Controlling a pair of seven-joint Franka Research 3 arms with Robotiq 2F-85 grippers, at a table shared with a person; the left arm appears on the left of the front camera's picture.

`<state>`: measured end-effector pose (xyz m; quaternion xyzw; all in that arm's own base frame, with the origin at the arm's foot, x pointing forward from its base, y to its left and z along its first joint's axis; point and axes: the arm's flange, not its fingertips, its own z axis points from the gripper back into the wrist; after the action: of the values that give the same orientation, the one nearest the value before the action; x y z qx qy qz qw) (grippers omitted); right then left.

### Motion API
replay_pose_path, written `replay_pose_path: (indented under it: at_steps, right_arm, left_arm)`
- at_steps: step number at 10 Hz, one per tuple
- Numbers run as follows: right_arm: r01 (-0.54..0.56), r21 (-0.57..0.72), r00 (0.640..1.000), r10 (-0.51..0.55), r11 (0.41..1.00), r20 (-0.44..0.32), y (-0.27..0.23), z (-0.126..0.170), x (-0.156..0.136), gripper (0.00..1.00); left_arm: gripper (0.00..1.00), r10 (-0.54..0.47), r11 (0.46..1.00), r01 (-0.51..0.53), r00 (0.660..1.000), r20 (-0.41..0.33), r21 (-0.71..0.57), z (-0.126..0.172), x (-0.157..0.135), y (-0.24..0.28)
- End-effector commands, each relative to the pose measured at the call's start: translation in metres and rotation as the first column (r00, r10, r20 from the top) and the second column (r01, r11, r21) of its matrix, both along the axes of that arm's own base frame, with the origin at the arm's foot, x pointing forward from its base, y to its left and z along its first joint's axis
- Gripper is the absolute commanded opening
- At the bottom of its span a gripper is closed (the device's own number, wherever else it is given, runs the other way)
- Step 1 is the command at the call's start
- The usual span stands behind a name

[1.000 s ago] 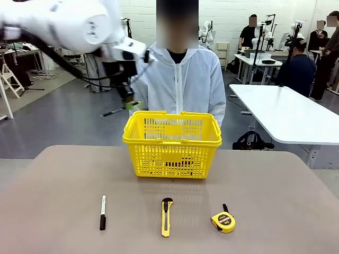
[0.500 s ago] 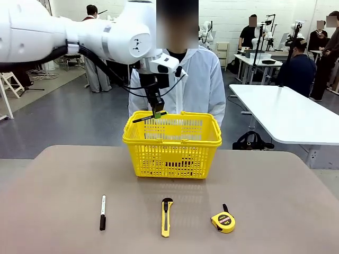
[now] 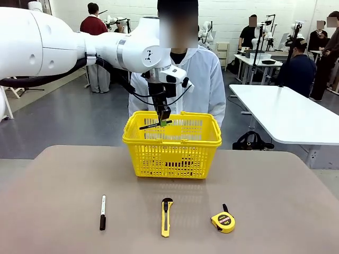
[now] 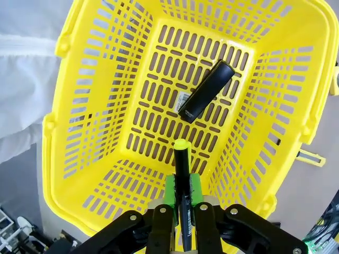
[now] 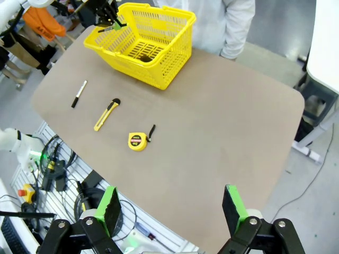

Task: Place the items the person wants into the basket.
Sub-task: Pick up the item the person points to and place it in the Market Basket.

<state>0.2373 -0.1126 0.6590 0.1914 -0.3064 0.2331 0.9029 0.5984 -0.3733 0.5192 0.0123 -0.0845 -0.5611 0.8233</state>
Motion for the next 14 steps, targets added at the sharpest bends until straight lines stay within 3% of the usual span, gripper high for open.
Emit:
replay_pose_path:
  at_steps: [1, 4, 5, 8, 14]
  right_arm:
    - [-0.004, 0.001, 1.0, 0.004, 1.0, 0.0, 0.001, -0.005, -0.001, 1.0]
    - [-0.004, 0.001, 1.0, 0.004, 1.0, 0.0, 0.001, -0.005, -0.001, 1.0]
    - [-0.004, 0.001, 1.0, 0.004, 1.0, 0.0, 0.001, -0.005, -0.001, 1.0]
    - [-0.004, 0.001, 1.0, 0.004, 1.0, 0.0, 0.001, -0.005, -0.001, 1.0]
    - [-0.004, 0.001, 1.0, 0.004, 1.0, 0.0, 0.001, -0.005, -0.001, 1.0]
  left_arm:
    - [0.0, 0.003, 1.0, -0.002, 1.0, 0.006, -0.005, 0.007, -0.003, 0.002]
    - [0.0, 0.003, 1.0, -0.002, 1.0, 0.006, -0.005, 0.007, -0.003, 0.002]
    - [0.12, 0.0, 1.0, 0.0, 1.0, 0.005, -0.002, 0.004, -0.001, 0.0]
    - [0.12, -0.09, 0.996, 0.089, 0.995, -0.036, -0.019, -0.017, 0.014, -0.004]
    - [0.12, -0.094, 0.995, 0.096, 0.986, -0.139, 0.009, -0.059, 0.042, -0.014]
